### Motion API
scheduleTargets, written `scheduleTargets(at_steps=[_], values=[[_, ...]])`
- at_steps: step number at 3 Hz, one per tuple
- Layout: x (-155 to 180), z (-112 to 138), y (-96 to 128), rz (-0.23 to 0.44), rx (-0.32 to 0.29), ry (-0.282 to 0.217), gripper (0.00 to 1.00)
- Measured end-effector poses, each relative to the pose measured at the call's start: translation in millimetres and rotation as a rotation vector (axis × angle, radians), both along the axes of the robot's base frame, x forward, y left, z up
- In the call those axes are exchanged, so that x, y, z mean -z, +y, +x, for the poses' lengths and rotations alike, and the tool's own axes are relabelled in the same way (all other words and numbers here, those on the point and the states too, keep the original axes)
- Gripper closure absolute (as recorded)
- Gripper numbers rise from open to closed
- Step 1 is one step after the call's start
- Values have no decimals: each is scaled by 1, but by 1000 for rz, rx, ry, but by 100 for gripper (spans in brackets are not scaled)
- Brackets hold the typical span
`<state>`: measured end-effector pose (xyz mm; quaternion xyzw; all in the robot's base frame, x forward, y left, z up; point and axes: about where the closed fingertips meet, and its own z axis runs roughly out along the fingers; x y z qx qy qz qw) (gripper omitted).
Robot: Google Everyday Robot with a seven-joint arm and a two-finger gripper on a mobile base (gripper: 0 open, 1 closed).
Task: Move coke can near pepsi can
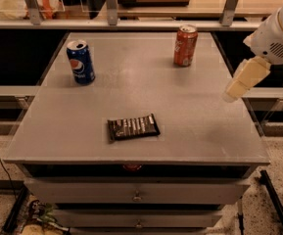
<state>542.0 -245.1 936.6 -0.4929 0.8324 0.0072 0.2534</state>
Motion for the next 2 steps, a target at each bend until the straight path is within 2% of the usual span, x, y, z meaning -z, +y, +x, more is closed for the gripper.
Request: scheduleTargets(at_steps=[2], values=[[2, 3, 1, 3, 3, -3, 0]])
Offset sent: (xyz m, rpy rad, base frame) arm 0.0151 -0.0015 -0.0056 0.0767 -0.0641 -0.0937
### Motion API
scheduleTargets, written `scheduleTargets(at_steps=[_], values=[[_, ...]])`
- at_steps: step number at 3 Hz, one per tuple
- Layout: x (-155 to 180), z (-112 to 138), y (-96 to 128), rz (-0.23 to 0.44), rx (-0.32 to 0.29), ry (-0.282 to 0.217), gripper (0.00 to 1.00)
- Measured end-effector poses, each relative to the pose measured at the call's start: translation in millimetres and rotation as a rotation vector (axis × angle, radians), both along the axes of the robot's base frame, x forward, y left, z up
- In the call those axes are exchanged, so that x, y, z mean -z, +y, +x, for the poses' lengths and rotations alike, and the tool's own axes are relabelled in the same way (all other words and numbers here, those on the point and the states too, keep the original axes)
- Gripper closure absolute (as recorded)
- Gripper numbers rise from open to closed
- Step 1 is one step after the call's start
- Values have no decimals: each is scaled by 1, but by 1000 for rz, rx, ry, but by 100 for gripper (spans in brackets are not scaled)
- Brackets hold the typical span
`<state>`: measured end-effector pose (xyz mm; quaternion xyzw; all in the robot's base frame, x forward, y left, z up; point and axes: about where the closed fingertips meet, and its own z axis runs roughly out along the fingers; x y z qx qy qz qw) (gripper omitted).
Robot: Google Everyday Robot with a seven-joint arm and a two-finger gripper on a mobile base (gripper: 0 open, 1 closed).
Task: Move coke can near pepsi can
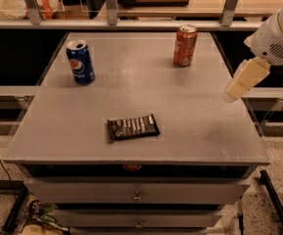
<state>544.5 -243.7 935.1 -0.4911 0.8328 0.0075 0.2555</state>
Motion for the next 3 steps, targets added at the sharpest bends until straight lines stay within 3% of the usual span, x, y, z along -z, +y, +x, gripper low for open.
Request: scheduleTargets(at_steps=[1, 2, 3], values=[[4, 29, 4, 49, 23, -52, 0], [10, 91, 13, 157, 61, -152, 0], [17, 138, 24, 241, 102, -216, 0]])
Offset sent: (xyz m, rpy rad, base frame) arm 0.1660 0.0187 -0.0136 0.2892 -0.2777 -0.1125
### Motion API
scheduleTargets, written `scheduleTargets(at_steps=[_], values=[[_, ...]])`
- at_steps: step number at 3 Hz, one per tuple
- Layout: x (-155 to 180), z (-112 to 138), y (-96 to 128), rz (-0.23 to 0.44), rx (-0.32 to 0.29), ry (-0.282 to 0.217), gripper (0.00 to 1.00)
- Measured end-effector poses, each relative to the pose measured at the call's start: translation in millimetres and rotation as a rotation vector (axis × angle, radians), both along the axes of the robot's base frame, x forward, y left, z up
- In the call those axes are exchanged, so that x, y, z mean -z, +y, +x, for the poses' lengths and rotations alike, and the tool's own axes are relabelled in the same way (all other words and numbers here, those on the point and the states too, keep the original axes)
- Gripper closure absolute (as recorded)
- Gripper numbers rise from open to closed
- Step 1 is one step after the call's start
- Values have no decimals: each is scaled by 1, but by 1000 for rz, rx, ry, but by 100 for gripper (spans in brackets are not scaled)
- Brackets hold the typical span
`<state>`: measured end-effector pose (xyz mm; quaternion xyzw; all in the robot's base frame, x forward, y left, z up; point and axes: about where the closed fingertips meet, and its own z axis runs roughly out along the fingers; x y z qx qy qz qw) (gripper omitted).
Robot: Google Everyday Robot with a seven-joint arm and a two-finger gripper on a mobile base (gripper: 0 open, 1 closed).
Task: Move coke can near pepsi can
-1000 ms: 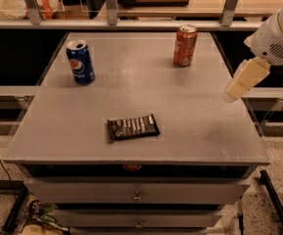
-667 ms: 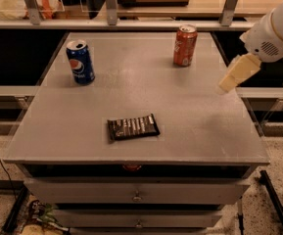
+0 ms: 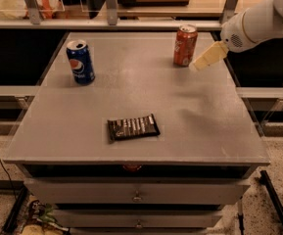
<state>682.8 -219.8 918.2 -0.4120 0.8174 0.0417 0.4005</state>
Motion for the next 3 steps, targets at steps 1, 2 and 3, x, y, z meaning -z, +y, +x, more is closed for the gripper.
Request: scheduleTargets(at_steps=[1, 2, 3], values=[[7, 34, 7, 53, 69, -47, 0], [18, 54, 9, 117, 142, -76, 0], [23, 71, 17, 168, 163, -97, 0]])
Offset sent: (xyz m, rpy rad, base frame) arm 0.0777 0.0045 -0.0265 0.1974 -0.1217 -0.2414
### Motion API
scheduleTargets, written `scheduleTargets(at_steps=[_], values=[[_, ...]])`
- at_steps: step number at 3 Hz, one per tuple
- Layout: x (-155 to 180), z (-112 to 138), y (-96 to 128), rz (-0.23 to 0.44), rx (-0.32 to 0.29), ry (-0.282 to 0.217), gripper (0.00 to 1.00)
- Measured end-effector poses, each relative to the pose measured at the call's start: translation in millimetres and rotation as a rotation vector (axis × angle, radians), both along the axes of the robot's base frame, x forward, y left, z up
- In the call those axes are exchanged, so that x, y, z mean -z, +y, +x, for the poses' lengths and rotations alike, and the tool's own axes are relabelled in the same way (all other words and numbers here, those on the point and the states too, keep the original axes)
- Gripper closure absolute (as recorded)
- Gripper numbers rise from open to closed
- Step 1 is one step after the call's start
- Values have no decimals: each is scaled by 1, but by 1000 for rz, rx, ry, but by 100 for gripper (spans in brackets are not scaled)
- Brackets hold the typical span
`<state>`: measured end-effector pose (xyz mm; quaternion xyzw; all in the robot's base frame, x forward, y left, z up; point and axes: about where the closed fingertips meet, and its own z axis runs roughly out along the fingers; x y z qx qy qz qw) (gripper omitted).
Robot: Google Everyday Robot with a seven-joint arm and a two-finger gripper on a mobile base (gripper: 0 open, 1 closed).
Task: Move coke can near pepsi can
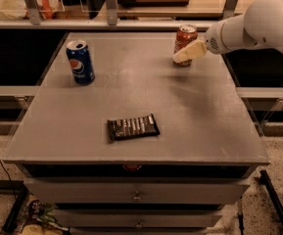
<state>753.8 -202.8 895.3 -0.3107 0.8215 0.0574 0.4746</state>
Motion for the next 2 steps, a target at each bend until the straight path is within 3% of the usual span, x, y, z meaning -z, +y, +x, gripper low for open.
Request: scheduleTargets(at_steps=[1, 2], values=[[3, 13, 9, 38, -2, -15, 0], [6, 21, 19, 63, -19, -18, 18]])
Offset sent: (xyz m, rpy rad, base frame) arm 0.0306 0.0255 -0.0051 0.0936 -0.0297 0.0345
